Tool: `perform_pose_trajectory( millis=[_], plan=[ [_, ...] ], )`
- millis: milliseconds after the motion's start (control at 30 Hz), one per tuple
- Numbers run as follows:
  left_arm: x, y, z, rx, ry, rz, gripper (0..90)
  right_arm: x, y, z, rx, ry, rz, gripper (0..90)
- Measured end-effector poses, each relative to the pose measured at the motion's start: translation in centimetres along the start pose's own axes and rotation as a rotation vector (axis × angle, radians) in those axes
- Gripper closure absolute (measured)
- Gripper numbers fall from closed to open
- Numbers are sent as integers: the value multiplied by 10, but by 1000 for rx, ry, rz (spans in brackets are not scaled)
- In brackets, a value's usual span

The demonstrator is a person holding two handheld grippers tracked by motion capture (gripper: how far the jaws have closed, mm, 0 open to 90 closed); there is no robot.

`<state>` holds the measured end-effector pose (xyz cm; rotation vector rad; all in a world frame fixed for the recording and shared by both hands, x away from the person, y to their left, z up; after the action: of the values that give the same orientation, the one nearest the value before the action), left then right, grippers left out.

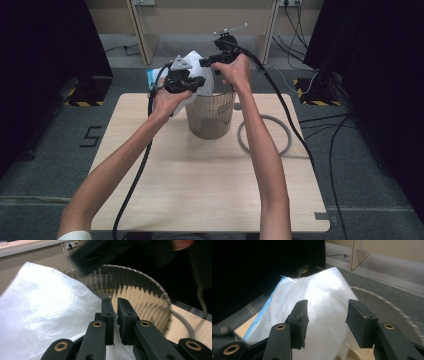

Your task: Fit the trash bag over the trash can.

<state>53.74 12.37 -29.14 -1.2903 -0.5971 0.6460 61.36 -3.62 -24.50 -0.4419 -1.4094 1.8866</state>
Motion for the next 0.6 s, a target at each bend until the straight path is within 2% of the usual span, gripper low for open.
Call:
perform_pose_trajectory(
  millis=[33, 100, 133, 267, 300, 333, 367, 400, 433, 500, 600],
  plan=[
    [-2, 0, -1, 4, 6, -3, 829, 2, 2, -7, 12, -24, -3, 506],
    [-2, 0, -1, 4, 8, 6, 828, 3, 3, -10, 22, -36, -6, 508],
    [-2, 1, -1, 3, 11, 11, 824, 4, 4, -13, 39, -44, -6, 565],
    [0, 0, 1, -7, 19, 17, 786, 4, 9, -21, 85, -62, 65, 847],
    [1, -1, 2, -13, 20, 25, 767, 2, 11, -21, 98, -45, 84, 897],
    [5, -3, 6, -34, 29, 51, 701, -2, 12, -21, 124, -17, 108, 900],
    [5, -3, 6, -34, 29, 51, 660, -2, 12, -21, 124, -17, 108, 900],
    [8, -4, 9, -56, 44, 72, 639, -8, 14, -18, 148, 19, 119, 900],
    [11, -6, 13, -72, 54, 94, 639, -8, 14, -18, 148, 19, 119, 900],
    [17, -10, 20, -93, 32, 109, 577, -15, 17, -15, 160, 55, 113, 900],
    [35, -13, 33, -121, -28, 144, 464, -27, 21, -7, 189, 113, 126, 900]
  ],
)
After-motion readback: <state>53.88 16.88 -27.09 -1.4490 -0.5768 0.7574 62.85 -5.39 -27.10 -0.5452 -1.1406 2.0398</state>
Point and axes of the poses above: each handheld gripper's, and its own axes: z roughly backward along the jaws, y roughly out of its underside, x roughly to its left, the point moved 1 cm from there along -z, roughly forward along the jaws, and after that the axes turned 13 degrees about -x, right-handed, at the moved point
